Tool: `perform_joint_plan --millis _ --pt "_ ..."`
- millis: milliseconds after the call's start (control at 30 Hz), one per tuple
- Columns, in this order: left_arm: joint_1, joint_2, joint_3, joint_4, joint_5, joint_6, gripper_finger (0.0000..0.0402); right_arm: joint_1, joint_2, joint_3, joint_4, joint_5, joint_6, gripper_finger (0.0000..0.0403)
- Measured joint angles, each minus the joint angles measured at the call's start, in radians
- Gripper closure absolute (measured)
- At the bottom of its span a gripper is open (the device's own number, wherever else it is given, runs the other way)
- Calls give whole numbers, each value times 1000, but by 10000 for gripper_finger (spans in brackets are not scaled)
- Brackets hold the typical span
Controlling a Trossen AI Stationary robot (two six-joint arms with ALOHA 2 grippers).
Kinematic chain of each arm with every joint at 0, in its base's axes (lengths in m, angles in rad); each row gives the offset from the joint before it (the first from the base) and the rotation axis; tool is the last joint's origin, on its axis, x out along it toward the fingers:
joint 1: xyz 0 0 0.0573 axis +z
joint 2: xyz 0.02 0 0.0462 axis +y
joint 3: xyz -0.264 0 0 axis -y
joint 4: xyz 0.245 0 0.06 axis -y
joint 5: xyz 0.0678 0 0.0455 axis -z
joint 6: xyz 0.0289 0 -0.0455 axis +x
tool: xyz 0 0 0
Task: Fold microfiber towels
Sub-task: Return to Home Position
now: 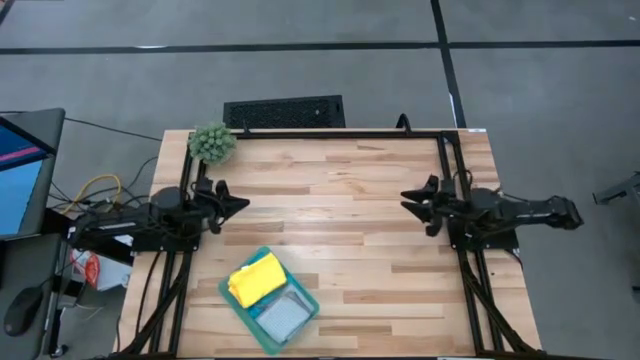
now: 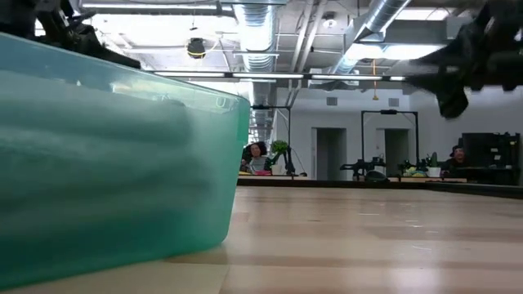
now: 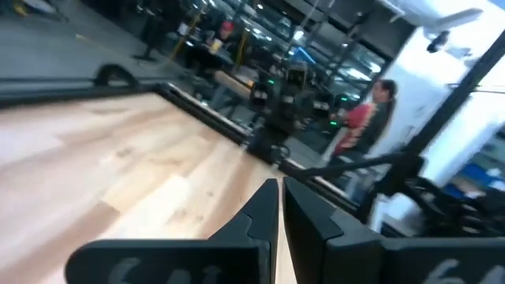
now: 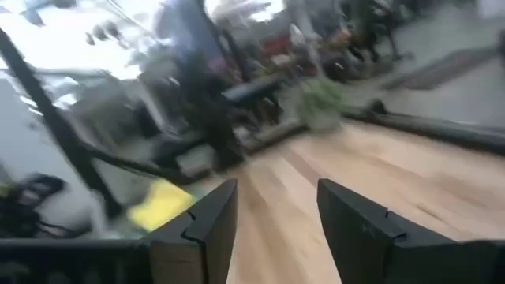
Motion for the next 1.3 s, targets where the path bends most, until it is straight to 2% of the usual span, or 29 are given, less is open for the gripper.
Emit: perform_joint_plan --millis 167,433,1300 --pt "0 -7 -1 19 -17 75 390 -51 -7 -18 -36 16 1 206" --pt "0 -4 -2 -36 -20 1 390 -92 -5 -19 -38 18 -56 204" --pt "0 -4 -5 -37 -24 -2 390 -93 -5 -19 -40 18 -58 205"
